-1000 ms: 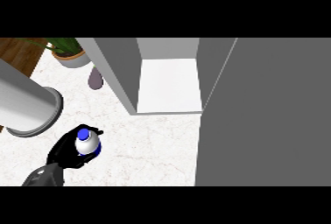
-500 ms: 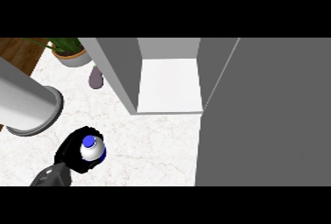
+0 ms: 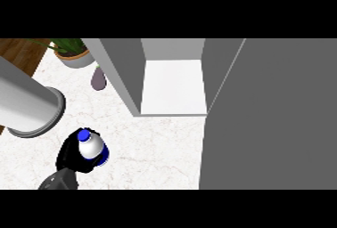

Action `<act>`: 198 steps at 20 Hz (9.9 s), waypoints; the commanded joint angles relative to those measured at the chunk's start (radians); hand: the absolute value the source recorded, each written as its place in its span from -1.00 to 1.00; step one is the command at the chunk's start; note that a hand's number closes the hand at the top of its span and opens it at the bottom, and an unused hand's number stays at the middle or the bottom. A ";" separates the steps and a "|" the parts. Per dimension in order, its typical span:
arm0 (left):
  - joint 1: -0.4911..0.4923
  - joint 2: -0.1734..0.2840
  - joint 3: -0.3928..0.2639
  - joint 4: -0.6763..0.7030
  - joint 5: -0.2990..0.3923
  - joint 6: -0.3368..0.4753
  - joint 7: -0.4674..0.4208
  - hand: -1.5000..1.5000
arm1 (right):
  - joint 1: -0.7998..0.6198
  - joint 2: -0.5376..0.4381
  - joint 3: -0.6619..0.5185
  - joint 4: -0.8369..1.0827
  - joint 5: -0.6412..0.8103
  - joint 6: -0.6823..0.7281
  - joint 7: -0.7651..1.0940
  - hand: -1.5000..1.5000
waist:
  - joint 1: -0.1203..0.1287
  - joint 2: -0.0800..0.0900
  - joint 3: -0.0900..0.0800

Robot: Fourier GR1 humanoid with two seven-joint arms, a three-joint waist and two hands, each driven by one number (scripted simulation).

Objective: Pick up the bottled water, place it into the cabinet and close the cabinet

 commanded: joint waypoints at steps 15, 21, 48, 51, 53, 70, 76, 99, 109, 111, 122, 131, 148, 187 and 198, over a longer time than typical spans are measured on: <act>0.102 -0.139 -0.099 -0.456 0.165 0.068 0.288 1.00 | -0.050 0.017 0.057 0.012 0.043 -0.052 0.012 -1.00 | 0.013 -0.004 0.001; 0.231 -0.164 -0.251 -0.767 0.209 0.189 0.372 1.00 | -0.074 0.011 0.053 0.032 0.017 -0.065 0.051 -1.00 | 0.016 -0.005 0.001; -0.364 -0.164 -0.636 -0.631 0.125 0.976 0.451 1.00 | -0.084 -0.017 0.073 0.032 -0.016 -0.051 0.024 -1.00 | -0.030 0.007 0.000; -0.394 -0.164 -0.631 -0.596 0.091 1.018 0.460 1.00 | -0.107 0.009 0.112 0.055 0.025 -0.080 0.043 -1.00 | -0.039 0.011 0.000; -0.411 -0.164 -0.650 -0.619 0.079 1.054 0.509 1.00 | -0.125 0.022 0.098 0.082 0.013 -0.080 0.021 -1.00 | -0.036 0.009 0.000; -0.421 -0.040 -0.684 -0.524 -0.055 1.234 0.538 1.00 | -0.149 -0.017 0.066 0.108 -0.030 -0.031 0.019 -1.00 | -0.084 0.027 0.000; -0.410 -0.002 -0.742 -0.464 -0.117 1.293 0.564 1.00 | -0.150 -0.007 0.099 0.084 -0.006 -0.051 0.047 -1.00 | -0.088 0.027 -0.001; -0.664 -0.051 -0.539 0.049 -0.061 1.223 0.289 -1.00 | -0.084 -0.041 0.080 0.090 -0.027 -0.010 -0.037 -1.00 | -0.078 0.027 -0.002; -0.610 -0.066 -0.404 0.020 0.063 0.923 0.000 -1.00 | -0.124 -0.018 0.074 0.113 -0.003 -0.040 -0.051 -1.00 | -0.024 0.012 -0.001; -0.630 -0.088 -0.391 0.002 0.076 0.900 -0.019 -1.00 | -0.122 -0.047 0.024 0.064 -0.048 -0.048 0.016 -1.00 | -0.016 0.009 -0.001; -0.474 -0.147 -0.462 -0.195 0.108 0.840 -0.032 -1.00 | -0.085 -0.017 0.094 0.078 0.016 -0.085 -0.021 -1.00 | 0.023 -0.008 0.000; -0.244 -0.074 -0.559 -0.562 0.181 0.727 0.141 -1.00 | -0.080 -0.025 0.097 -0.004 -0.003 -0.114 0.045 -1.00 | 0.040 -0.010 0.000; 0.383 -0.019 -0.862 -1.544 0.132 0.858 0.448 -1.00 | -0.096 -0.099 0.147 -0.015 0.090 -0.091 0.050 -1.00 | 0.025 -0.005 0.000; 1.137 0.304 -0.229 -1.862 0.683 0.306 0.224 -1.00 | -0.734 0.079 0.508 0.069 0.188 -0.291 0.614 1.00 | 0.054 0.000 -0.002; 1.240 0.206 -0.139 -1.826 0.691 0.132 0.225 -1.00 | -1.111 0.081 0.181 0.337 -0.148 -0.344 0.634 1.00 | 0.040 0.000 0.000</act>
